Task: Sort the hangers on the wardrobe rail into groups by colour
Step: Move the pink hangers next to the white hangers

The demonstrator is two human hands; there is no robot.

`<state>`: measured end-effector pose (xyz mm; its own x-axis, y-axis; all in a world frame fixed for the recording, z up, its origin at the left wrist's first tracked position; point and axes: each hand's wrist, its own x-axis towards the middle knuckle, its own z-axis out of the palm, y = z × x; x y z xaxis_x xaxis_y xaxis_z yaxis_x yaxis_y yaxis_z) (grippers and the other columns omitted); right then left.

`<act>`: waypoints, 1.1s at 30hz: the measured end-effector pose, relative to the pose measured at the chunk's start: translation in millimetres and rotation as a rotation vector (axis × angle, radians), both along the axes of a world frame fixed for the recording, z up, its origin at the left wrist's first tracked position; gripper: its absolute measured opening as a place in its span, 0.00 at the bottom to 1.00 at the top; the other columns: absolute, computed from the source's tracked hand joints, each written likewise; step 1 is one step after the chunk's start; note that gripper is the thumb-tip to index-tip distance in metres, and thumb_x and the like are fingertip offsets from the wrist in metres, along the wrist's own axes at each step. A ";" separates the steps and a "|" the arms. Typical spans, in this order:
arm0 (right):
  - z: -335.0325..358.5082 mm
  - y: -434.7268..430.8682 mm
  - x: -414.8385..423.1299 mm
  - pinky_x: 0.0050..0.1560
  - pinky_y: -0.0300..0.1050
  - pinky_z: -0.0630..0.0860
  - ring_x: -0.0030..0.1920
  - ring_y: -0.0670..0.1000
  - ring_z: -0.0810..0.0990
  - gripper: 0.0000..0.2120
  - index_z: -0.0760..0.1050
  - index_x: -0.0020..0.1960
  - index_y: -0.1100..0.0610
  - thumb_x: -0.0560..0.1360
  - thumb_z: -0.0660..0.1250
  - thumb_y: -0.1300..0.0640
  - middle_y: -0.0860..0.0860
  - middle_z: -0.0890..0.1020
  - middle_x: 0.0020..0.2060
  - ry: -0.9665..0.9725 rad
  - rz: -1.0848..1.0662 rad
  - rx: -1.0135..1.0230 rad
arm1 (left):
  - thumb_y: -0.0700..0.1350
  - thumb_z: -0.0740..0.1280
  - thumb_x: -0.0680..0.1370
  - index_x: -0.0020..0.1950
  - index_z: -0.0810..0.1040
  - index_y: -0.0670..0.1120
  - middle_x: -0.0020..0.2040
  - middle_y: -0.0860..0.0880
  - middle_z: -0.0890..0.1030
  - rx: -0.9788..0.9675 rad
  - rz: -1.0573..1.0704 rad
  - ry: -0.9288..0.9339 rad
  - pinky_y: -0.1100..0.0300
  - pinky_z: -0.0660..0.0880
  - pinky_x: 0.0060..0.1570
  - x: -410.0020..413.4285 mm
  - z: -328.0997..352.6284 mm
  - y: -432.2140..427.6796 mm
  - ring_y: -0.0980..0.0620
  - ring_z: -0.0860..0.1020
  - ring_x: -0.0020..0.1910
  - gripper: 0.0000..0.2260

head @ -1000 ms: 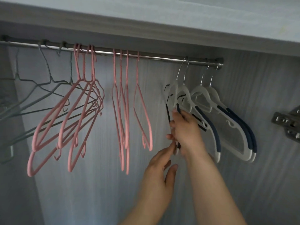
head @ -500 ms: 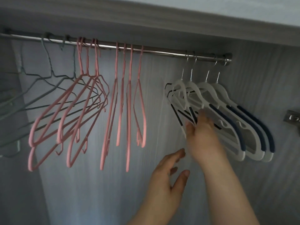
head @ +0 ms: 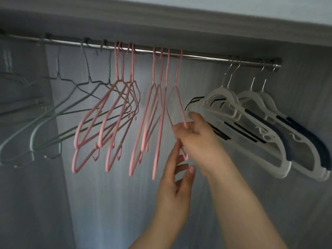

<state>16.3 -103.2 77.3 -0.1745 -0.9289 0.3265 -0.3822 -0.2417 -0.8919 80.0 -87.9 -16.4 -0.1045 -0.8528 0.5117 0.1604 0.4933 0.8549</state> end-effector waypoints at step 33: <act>-91.7 -41.1 -53.1 0.30 0.37 0.65 0.27 0.45 0.69 0.12 0.76 0.44 0.64 0.78 0.56 0.63 0.49 0.74 0.29 0.080 -0.269 0.066 | 0.35 0.60 0.76 0.64 0.68 0.51 0.51 0.51 0.76 0.107 -0.066 -0.282 0.77 0.69 0.43 13.0 -78.2 -34.3 0.65 0.75 0.43 0.19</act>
